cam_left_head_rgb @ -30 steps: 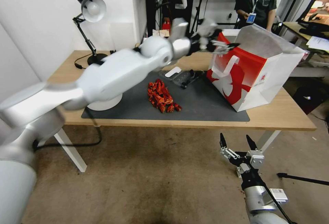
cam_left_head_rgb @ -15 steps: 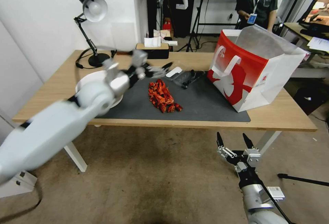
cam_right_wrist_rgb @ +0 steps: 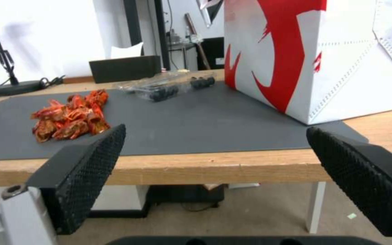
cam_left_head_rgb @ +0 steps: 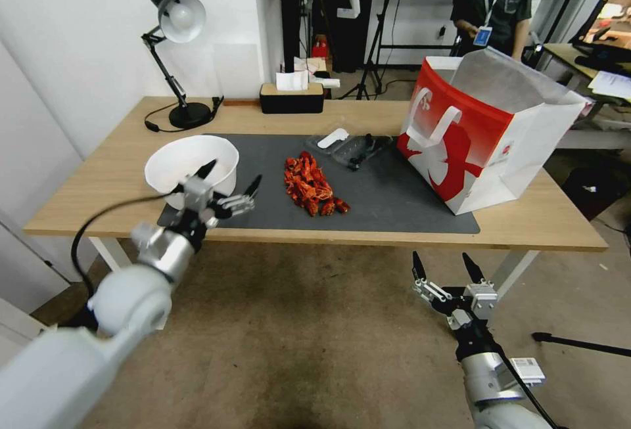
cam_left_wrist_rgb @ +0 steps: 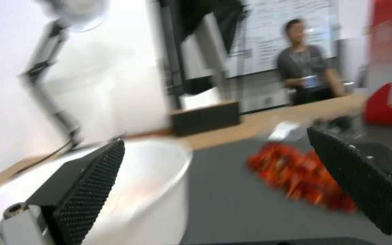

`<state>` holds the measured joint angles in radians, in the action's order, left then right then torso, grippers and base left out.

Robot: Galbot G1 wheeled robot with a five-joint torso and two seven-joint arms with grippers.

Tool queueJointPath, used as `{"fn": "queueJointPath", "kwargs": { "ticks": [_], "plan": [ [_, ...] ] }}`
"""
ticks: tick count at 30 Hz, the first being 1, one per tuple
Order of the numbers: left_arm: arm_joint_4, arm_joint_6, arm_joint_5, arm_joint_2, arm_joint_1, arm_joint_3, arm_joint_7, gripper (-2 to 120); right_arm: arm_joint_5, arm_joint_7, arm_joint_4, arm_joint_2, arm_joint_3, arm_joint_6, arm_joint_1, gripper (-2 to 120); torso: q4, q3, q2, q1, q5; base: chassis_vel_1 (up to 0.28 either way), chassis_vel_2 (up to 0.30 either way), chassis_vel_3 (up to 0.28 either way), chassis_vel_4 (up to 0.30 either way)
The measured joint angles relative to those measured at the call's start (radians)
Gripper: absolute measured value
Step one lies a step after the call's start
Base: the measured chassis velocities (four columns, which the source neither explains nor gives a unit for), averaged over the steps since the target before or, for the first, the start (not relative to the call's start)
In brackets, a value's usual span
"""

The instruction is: Pick up the trash from the table and place it into the takeout bag.

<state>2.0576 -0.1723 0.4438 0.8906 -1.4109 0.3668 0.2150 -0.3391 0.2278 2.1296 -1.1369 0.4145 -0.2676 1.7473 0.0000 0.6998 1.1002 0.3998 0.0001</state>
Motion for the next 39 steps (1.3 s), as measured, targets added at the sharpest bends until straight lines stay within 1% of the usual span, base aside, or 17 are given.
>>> {"fn": "queueJointPath", "kwargs": {
  "ticks": [1, 2, 4, 5, 6, 8, 9, 11, 12, 15, 23, 39],
  "plan": [
    [0.0, -0.028, -0.03, 0.03, -0.058, 0.021, 0.006, 100, 0.002, -0.001, 0.0, 0.0, 0.002, 0.001, 0.001, 100, -0.0001, 0.0, 0.0, 0.0, -0.0004, 0.0, 0.0, 0.0, 0.0],
    [0.0, -0.028, -0.03, 0.03, -0.058, 0.021, 0.006, 100, 0.002, -0.001, 0.0, 0.0, 0.002, 0.001, 0.001, 100, -0.0001, 0.0, 0.0, 0.0, -0.0004, 0.0, 0.0, 0.0, 0.0],
    [-0.001, -0.058, -0.052, 0.072, -0.14, 0.071, -0.025, 100, 0.006, 0.0, 0.003, 0.001, 0.009, 0.012, 0.0, 100, 0.0002, 0.0, 0.0, 0.0, 0.0006, 0.0, 0.0, 0.0, 0.0],
    [-0.006, -0.086, -0.058, 0.102, -0.183, 0.096, -0.047, 100, 0.007, 0.0, 0.006, 0.003, 0.014, 0.019, -0.002, 100, 0.0003, 0.0, 0.0, 0.0, 0.0, 0.0, 0.0, 0.0, 0.0],
    [-0.006, -0.086, -0.058, 0.102, -0.183, 0.096, -0.047, 100, 0.007, 0.0, 0.006, 0.003, 0.014, 0.019, -0.002, 100, 0.0003, 0.0, 0.0, 0.0, 0.0, 0.0, 0.0, 0.0, 0.0],
    [-0.024, -0.126, -0.062, 0.14, -0.214, 0.117, -0.075, 100, 0.013, -0.002, 0.01, 0.006, 0.021, 0.033, -0.004, 100, 0.0, 0.0, 0.0, 0.0, 0.0003, 0.0, 0.0, 0.0, 0.0],
    [-0.024, -0.126, -0.062, 0.14, -0.214, 0.117, -0.075, 100, 0.013, -0.002, 0.01, 0.006, 0.021, 0.033, -0.004, 100, 0.0, 0.0, 0.0, 0.0, 0.0003, 0.0, 0.0, 0.0, 0.0],
    [-0.04, -0.141, -0.05, 0.168, -0.229, 0.121, -0.109, 100, 0.033, -0.01, 0.012, 0.01, 0.03, 0.043, -0.006, 100, -0.0003, 0.0, 0.0, 0.0, 0.0, 0.0, 0.0, 0.0, 0.0],
    [-0.04, -0.141, -0.05, 0.168, -0.229, 0.121, -0.109, 100, 0.033, -0.01, 0.012, 0.01, 0.03, 0.043, -0.006, 100, -0.0003, 0.0, 0.0, 0.0, 0.0, 0.0, 0.0, 0.0, 0.0],
    [-0.068, -0.15, -0.038, 0.197, -0.228, 0.112, -0.132, 100, 0.04, -0.032, 0.008, 0.016, 0.035, 0.04, -0.013, 100, -0.0002, 0.0, 0.0, 0.0, -0.0003, 0.0, 0.0, 0.0, 0.0],
    [-0.085, -0.166, -0.034, 0.219, -0.223, 0.108, -0.154, 100, 0.005, -0.076, -0.015, 0.02, 0.036, 0.033, -0.028, 100, -0.0001, 0.0, 0.0, 0.0, 0.0, 0.0, 0.0, 0.0, 0.0],
    [-0.105, -0.167, -0.031, 0.233, -0.216, 0.107, -0.168, 100, -0.011, -0.092, -0.023, 0.03, 0.048, 0.041, -0.032, 100, -0.0001, 0.0, 0.0, 0.0, 0.0, 0.0, 0.0, 0.0, 0.0]
  ]
}}
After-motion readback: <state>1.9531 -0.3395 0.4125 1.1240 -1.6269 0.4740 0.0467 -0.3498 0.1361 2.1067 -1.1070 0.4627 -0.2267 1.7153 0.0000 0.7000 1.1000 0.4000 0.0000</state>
